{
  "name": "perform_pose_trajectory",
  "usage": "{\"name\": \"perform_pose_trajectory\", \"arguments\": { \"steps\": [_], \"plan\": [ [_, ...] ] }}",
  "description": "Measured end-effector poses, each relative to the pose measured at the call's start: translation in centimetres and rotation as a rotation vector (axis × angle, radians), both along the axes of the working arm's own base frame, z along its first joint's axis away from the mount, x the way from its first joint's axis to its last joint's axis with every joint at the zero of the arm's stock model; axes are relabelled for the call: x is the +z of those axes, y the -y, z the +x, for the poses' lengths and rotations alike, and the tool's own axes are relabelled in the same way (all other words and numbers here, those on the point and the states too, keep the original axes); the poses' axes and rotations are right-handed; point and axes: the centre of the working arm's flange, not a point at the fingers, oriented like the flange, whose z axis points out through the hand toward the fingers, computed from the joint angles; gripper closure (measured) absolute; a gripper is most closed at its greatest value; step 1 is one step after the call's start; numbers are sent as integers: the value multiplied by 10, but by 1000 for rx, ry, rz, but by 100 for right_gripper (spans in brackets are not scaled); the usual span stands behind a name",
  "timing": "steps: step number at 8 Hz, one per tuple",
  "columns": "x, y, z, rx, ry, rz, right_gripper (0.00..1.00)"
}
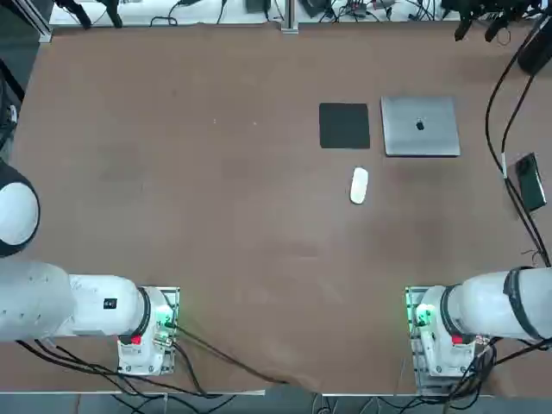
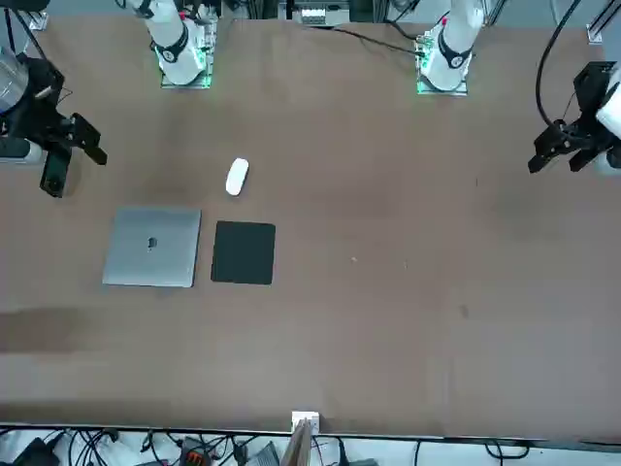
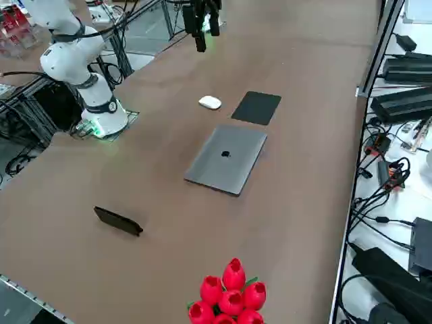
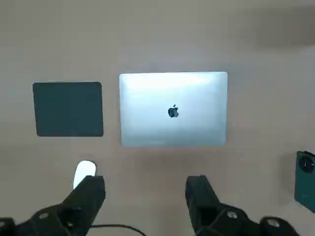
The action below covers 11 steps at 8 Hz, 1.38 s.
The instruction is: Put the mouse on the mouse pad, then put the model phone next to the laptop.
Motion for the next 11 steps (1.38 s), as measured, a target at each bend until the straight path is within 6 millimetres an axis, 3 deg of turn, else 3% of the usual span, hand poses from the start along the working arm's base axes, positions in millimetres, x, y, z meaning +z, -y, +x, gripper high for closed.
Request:
{"name": "perform_pose_trajectory", "arguments": {
  "steps": [8,11],
  "plan": [
    [-4,0,-5,1,-52,-1,0],
    [-26,3,-20,-1,-234,-6,0]
  ]
}}
